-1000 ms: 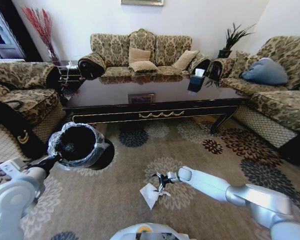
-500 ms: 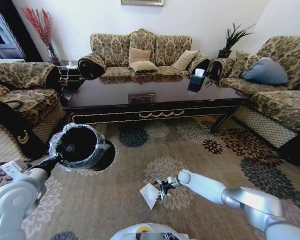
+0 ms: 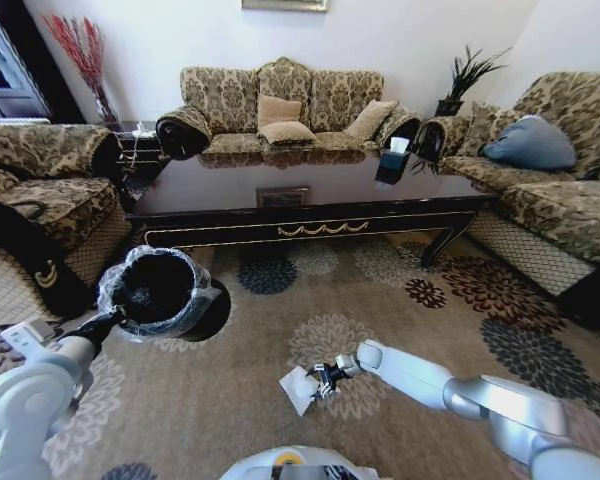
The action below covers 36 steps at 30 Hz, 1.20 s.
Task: Move to the front of the table and pick up the trash from the floor, then place it into the trash bin.
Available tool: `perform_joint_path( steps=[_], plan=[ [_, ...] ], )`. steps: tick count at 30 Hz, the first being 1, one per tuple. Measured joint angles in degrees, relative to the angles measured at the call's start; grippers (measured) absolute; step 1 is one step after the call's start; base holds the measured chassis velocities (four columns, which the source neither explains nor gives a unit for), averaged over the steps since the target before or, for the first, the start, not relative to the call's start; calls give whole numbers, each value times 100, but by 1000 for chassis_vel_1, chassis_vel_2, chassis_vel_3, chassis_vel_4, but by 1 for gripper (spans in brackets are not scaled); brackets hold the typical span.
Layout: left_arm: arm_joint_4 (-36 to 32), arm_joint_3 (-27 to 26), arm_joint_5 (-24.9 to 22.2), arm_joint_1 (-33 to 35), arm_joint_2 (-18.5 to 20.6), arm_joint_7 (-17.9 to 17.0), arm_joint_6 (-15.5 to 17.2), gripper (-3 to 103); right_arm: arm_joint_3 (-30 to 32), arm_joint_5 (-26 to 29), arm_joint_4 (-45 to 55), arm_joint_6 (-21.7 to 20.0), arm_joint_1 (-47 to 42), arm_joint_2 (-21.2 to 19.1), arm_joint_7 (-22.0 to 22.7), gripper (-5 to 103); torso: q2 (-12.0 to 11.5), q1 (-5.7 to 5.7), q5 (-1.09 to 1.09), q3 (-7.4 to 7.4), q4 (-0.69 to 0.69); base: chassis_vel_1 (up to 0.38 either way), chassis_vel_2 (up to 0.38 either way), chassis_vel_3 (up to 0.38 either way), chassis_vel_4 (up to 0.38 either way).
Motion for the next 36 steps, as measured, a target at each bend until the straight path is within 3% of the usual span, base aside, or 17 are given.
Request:
perform_joint_path(
  steps=[4,7,11,16,21,24,28,30,36],
  plan=[
    [-4,2,26,12,-13,0,0,2,53,-43,-33,119,-15,2,-193,41,0,0,0,0,0,0,0,0,0],
    [-5,6,45,17,-18,0,0,2,85,-64,-42,171,-16,0,-303,36,0,0,0,0,0,0,0,0,0],
    [-5,18,67,9,-20,1,0,2,149,-65,-40,253,5,-26,-438,15,0,0,0,0,0,0,0,0,0],
    [-5,55,103,-9,-33,5,0,2,218,-19,-24,411,73,-42,-481,1,0,0,0,0,0,0,0,0,0],
    [17,79,113,-29,-37,13,0,2,321,439,38,646,90,-16,-224,0,0,0,0,0,-1,0,0,0,0],
    [46,113,146,-31,-40,20,0,2,428,1114,349,713,196,6,233,0,0,0,-1,0,-1,0,0,0,0],
    [62,161,182,-43,-41,28,0,2,538,1574,819,716,488,41,588,0,0,0,0,0,1,0,0,0,0],
    [75,208,213,-54,-43,29,0,2,555,1939,1315,553,864,23,942,0,0,0,-1,0,2,0,0,0,0],
    [123,283,298,-56,-62,74,0,2,516,2641,2175,209,1478,-104,1408,0,0,0,-1,0,-1,0,0,0,0]
  ],
)
